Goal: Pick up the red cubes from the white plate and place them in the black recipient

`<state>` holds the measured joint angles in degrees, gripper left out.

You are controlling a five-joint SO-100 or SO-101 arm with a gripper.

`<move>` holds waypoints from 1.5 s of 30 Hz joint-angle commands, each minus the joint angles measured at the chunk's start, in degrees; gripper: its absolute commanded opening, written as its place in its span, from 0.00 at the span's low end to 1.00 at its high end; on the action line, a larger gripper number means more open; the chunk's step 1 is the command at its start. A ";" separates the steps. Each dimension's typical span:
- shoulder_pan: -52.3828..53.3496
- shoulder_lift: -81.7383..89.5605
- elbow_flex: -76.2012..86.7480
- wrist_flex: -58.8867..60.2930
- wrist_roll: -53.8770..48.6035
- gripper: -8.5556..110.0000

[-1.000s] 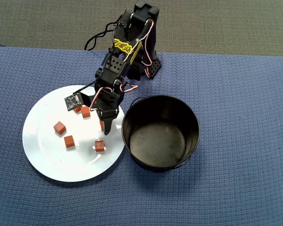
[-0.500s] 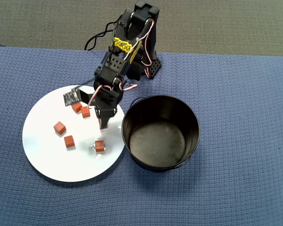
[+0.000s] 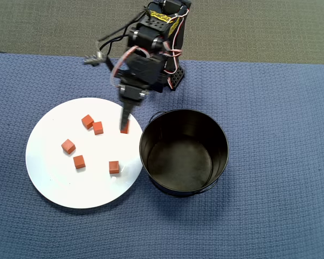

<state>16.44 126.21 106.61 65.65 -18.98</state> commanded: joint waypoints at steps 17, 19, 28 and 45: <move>8.96 -8.09 -0.70 -1.05 -9.23 0.29; 15.73 -10.20 1.32 -3.87 -10.63 0.28; 26.81 -18.54 7.12 -4.48 -32.08 0.29; 31.90 -30.67 9.14 -11.25 -46.14 0.28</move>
<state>47.55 95.45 115.14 56.69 -63.54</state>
